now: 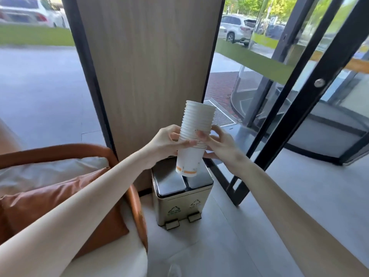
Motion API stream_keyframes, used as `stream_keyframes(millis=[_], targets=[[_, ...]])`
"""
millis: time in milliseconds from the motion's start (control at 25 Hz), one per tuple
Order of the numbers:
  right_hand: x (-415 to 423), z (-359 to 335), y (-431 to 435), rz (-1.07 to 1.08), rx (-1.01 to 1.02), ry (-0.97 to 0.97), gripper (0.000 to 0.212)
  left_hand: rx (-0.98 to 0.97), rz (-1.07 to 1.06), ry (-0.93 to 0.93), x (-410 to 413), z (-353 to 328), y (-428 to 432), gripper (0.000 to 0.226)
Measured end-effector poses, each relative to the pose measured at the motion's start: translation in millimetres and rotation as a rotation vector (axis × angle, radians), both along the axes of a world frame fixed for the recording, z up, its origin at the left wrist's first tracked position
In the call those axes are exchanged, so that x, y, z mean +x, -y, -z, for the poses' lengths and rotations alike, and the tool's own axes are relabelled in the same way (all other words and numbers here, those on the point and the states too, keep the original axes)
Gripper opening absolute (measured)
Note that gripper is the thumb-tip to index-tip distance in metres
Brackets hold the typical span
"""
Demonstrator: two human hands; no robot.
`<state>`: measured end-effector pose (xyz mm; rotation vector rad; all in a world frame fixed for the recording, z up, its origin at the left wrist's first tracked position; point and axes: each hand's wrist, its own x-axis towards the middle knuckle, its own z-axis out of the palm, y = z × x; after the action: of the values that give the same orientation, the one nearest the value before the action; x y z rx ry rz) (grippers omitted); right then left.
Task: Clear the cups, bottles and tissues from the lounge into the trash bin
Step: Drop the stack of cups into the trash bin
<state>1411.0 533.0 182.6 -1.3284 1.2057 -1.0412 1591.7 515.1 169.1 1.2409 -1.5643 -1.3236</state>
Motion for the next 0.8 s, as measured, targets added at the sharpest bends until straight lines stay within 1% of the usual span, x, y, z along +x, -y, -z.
stream_keyframes(millis=[120,200,360,640,800], targets=[[-4,3,83,-0.046,-0.002,-0.001,0.043,0.001,-0.066,0.041,-4,3,74,0.044],[-2,1,123,-0.067,-0.003,0.008,0.044,0.016,-0.103,0.047,-3,0,110,0.047],[-2,4,192,-0.096,0.003,0.009,0.049,0.071,-0.082,0.03,1,-4,169,0.05],[12,15,273,-0.178,-0.004,0.032,0.049,0.09,-0.157,0.01,15,0,232,0.046],[15,23,314,-0.211,-0.003,0.026,0.048,0.123,-0.177,0.02,16,5,267,0.049]])
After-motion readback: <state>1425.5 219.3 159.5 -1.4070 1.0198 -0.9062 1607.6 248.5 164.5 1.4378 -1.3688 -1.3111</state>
